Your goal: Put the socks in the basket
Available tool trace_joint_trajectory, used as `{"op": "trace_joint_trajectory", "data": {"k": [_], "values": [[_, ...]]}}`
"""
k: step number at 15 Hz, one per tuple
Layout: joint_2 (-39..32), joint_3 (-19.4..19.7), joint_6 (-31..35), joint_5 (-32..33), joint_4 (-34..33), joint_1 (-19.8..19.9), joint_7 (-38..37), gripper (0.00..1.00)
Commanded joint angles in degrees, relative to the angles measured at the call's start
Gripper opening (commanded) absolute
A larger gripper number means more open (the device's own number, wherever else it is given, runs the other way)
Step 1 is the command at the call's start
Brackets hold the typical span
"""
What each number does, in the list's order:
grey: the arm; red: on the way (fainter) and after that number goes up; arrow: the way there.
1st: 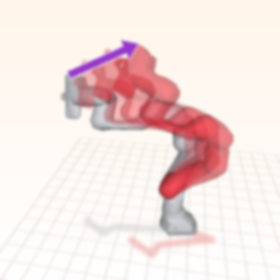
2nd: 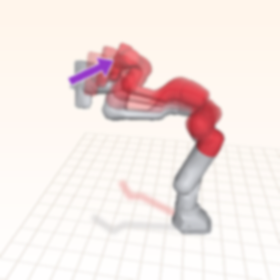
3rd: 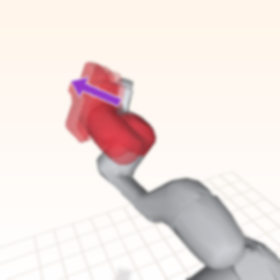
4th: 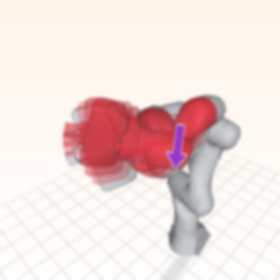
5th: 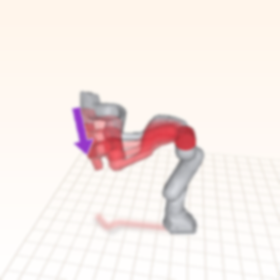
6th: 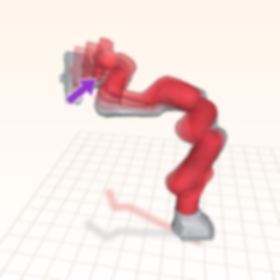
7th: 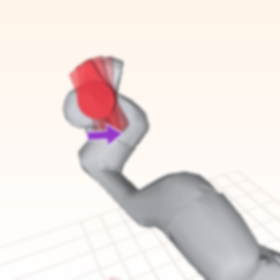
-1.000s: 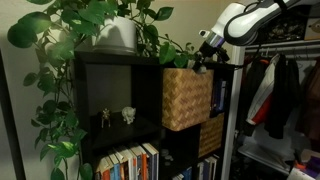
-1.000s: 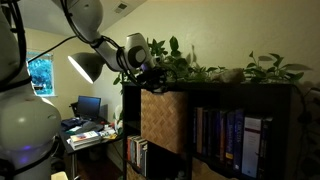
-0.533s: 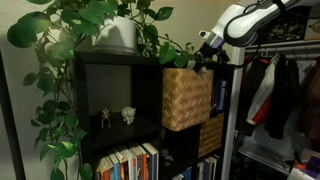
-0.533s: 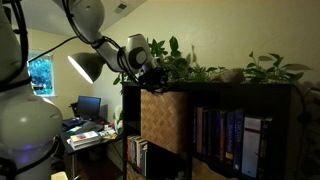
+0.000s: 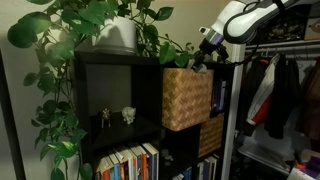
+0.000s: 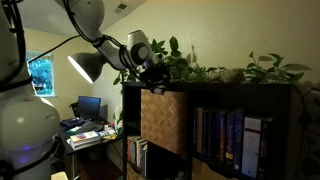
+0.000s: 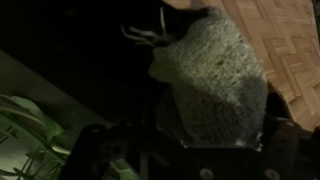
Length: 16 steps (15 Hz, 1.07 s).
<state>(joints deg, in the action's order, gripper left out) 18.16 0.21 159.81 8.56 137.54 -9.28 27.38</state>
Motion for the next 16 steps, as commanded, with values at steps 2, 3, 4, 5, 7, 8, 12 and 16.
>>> {"op": "trace_joint_trajectory", "data": {"k": [2,3,4,5,7,8,12,16], "values": [[1.6,-3.4,-8.8,2.7,-4.6,3.1,-9.1,1.0],[1.7,-3.6,-11.5,2.1,-5.6,2.9,-10.2,1.0],[1.8,-4.0,-13.6,2.1,-6.6,3.2,-11.8,1.0],[1.9,-4.2,-15.7,1.7,-7.7,3.3,-13.1,0.75],[1.8,-4.3,-18.9,1.1,-9.5,3.2,-15.3,0.68],[1.8,-4.4,-20.4,1.1,-10.3,3.3,-16.6,0.6],[1.9,-4.4,-24.9,0.3,-12.0,3.4,-20.6,0.35],[1.7,-3.4,-23.7,-3.7,-10.0,2.1,-19.5,0.1]]}}
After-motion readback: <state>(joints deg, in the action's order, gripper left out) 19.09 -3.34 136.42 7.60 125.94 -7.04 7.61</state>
